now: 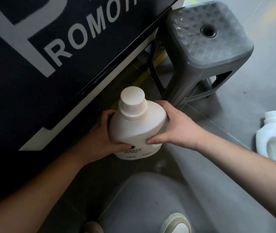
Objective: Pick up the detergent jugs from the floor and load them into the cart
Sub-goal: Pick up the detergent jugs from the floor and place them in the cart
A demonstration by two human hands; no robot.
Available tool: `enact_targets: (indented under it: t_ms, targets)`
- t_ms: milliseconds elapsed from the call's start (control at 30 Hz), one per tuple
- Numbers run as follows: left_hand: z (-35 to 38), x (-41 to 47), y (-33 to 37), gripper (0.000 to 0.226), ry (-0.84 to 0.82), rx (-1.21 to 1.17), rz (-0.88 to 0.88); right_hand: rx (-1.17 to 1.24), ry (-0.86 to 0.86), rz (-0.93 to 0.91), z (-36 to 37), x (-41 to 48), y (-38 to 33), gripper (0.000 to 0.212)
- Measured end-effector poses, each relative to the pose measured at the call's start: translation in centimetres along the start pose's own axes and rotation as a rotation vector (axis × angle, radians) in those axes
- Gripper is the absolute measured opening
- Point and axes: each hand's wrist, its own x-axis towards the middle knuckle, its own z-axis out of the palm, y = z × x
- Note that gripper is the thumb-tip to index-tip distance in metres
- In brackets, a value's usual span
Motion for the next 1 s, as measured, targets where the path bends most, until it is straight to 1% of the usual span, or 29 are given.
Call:
enact_targets:
  t_ms: [133, 200, 367, 500, 667, 833, 1000]
  targets:
    - [0.6, -0.6, -0.4, 0.107, 0.009, 0.013, 0.040, -0.083, -0.045, -0.050, 0.0, -0.4, -0.4, 0.105]
    - [1.2, -1.0, -0.8, 0.112, -0.009, -0.008, 0.051, -0.118, -0.061, -0.090, 0.3, -0.9, -0.4, 0.104]
    - [2.5, -1.6, -1.8, 0.108, 0.041, 0.027, 0.091, -0.138, -0.006, -0.122, 1.2, -2.3, 0.2, 0.100]
    - [2.0, -1.3, -1.3, 0.104, 0.054, 0.025, 0.082, -0.142, 0.003, -0.122, 1.1, -2.2, -0.2, 0.096]
    - [1.1, -1.5, -0.2, 0.105, 0.056, 0.031, 0.080, -0.127, 0.036, -0.124, 0.7, -2.7, -1.2, 0.094]
    - [-1.2, -3.3, 4.1, 0.106, 0.050, 0.040, 0.096, -0.062, 0.111, -0.116, -2.0, -5.9, -4.9, 0.092]
    - [-5.6, -8.3, 12.6, 0.103, -0.017, 0.025, 0.146, 0.000, 0.160, -0.082, -7.1, -11.7, -12.6, 0.093]
